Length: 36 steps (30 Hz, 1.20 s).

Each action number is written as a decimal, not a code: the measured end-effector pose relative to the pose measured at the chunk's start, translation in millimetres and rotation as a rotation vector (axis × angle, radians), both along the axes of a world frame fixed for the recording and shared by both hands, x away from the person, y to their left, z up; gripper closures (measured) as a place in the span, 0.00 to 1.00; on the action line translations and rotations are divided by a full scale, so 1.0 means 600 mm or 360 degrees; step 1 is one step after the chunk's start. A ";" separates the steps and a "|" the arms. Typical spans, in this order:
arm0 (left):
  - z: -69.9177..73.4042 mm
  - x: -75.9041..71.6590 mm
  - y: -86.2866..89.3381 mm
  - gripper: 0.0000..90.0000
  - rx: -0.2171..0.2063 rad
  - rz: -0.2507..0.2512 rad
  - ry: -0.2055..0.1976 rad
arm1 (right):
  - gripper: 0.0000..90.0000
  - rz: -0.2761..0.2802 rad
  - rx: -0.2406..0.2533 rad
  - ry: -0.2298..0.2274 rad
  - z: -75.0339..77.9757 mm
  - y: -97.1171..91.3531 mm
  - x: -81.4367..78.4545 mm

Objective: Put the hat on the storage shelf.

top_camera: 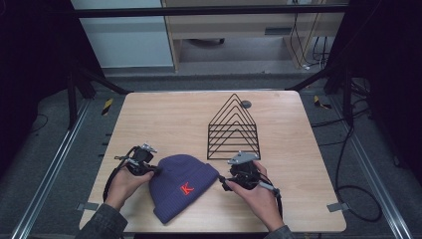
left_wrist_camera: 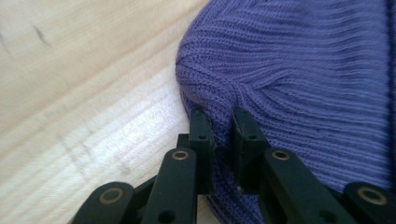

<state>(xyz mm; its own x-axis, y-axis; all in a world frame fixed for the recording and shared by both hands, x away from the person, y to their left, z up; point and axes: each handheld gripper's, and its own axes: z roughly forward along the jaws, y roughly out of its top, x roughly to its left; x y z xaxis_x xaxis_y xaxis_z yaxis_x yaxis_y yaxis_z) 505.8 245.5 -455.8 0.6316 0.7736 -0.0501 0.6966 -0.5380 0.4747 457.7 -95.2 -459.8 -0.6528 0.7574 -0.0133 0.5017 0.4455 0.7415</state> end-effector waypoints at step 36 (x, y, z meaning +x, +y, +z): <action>0.285 -0.086 -0.064 0.90 0.0133 -0.0550 -0.0705 | 0.29 0.0124 0.0105 -0.0150 0.031 0.032 -0.016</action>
